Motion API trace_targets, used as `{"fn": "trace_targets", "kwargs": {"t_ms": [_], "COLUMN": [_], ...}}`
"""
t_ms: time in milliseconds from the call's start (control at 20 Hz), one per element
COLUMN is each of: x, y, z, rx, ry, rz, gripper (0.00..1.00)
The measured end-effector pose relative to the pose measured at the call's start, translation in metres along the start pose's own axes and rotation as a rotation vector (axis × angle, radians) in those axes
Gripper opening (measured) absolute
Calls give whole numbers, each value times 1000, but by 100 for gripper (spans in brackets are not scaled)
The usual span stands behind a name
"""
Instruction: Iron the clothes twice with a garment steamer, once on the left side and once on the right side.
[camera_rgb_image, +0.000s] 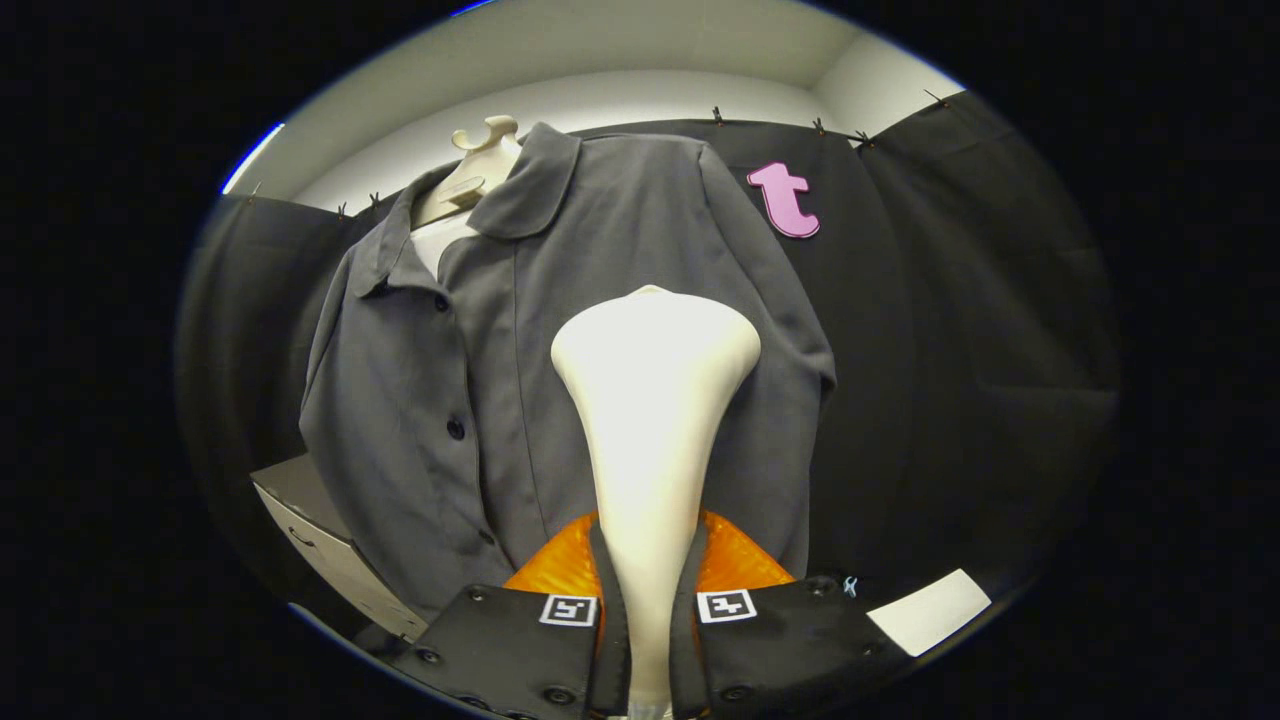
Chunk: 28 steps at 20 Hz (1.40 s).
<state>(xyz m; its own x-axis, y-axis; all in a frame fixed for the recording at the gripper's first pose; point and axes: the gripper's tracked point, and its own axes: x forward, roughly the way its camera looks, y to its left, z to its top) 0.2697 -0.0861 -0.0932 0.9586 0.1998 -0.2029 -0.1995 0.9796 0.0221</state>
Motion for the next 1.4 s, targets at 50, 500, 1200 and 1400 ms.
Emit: {"fn": "trace_targets", "kwargs": {"t_ms": [50, 500, 1200, 1400], "x": [0, -13, -35, -41], "y": [0, -4, -18, -16], "z": [-10, -104, -227, -259], "rx": [-3, 24, 49, 46], "ry": [12, 114, 233, 269], "rz": [1, 16, -16, -31], "gripper": [23, 23, 23, 23]}}
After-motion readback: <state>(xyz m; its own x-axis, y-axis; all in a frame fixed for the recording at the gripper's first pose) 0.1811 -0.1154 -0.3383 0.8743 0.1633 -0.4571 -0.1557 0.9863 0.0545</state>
